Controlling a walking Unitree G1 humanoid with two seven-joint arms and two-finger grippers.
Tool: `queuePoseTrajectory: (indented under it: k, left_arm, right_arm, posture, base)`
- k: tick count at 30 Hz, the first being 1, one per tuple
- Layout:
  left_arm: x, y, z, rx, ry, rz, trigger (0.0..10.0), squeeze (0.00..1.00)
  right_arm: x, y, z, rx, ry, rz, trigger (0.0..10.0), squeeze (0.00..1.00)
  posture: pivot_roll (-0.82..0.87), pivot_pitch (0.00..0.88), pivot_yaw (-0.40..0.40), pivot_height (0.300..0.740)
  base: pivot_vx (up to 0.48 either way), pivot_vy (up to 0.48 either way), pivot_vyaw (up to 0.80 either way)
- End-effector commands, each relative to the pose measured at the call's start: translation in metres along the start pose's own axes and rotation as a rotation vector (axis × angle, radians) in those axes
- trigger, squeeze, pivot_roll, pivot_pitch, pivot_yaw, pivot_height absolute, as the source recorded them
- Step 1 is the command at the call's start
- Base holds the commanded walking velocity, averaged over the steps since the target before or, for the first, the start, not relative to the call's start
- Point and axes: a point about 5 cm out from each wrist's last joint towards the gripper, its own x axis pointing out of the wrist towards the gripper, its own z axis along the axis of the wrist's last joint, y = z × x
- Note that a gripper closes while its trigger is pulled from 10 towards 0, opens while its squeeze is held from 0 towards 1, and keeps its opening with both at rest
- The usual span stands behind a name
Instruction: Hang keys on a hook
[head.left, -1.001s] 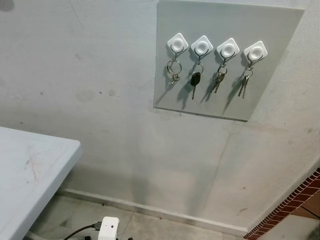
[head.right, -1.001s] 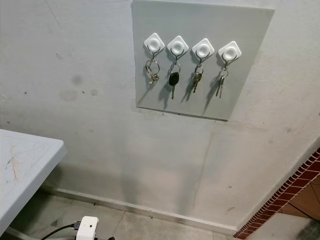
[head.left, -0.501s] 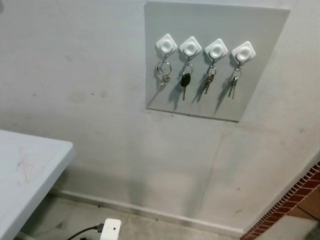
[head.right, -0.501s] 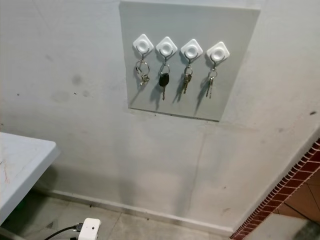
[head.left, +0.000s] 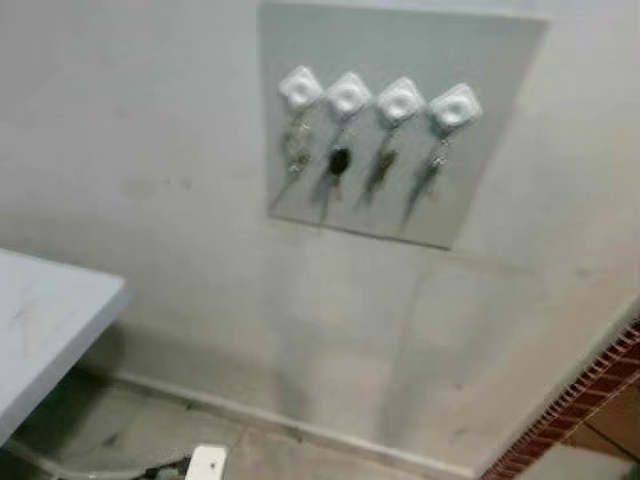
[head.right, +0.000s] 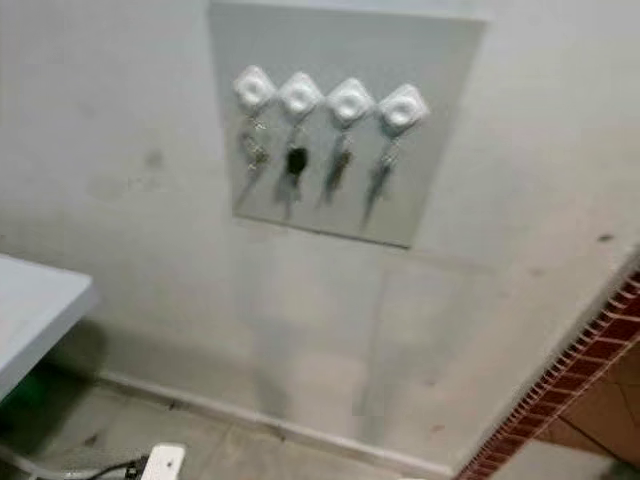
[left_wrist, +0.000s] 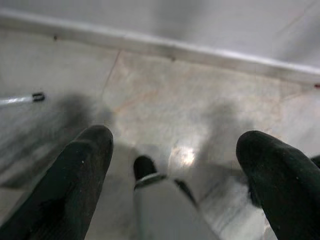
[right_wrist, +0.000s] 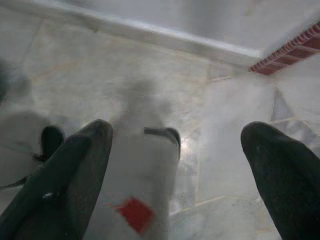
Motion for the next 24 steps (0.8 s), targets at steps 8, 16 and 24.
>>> queuePoseTrajectory:
  k: [8, 16, 24]
  left_arm:
    - [0.0015, -0.0074, 0.0, 0.01, 0.007, -0.015, 10.0, 0.0]
    - [0.0011, -0.0068, -0.0014, 0.009, 0.011, -0.013, 10.0, 0.0]
    - [0.0009, -0.0059, -0.002, -0.015, 0.011, -0.004, 10.0, 0.0]
  right_arm:
    - [-0.0016, -0.007, -0.0036, 0.011, 0.015, -0.027, 10.0, 0.0]
    - [-0.0016, -0.0074, -0.0037, 0.014, 0.017, -0.028, 10.0, 0.0]
    - [-0.0018, -0.0075, -0.0046, 0.012, 0.02, -0.028, 10.0, 0.0]
  posture:
    - [-0.07, 0.0, -0.005, 0.74]
    - [-0.07, 0.0, -0.006, 0.74]
    - [-0.07, 0.0, -0.007, 0.74]
  base:
    - [0.0, -0.335, 0.0]
    - [0.0, -0.307, 0.0]
    - [0.0, -0.107, 0.0]
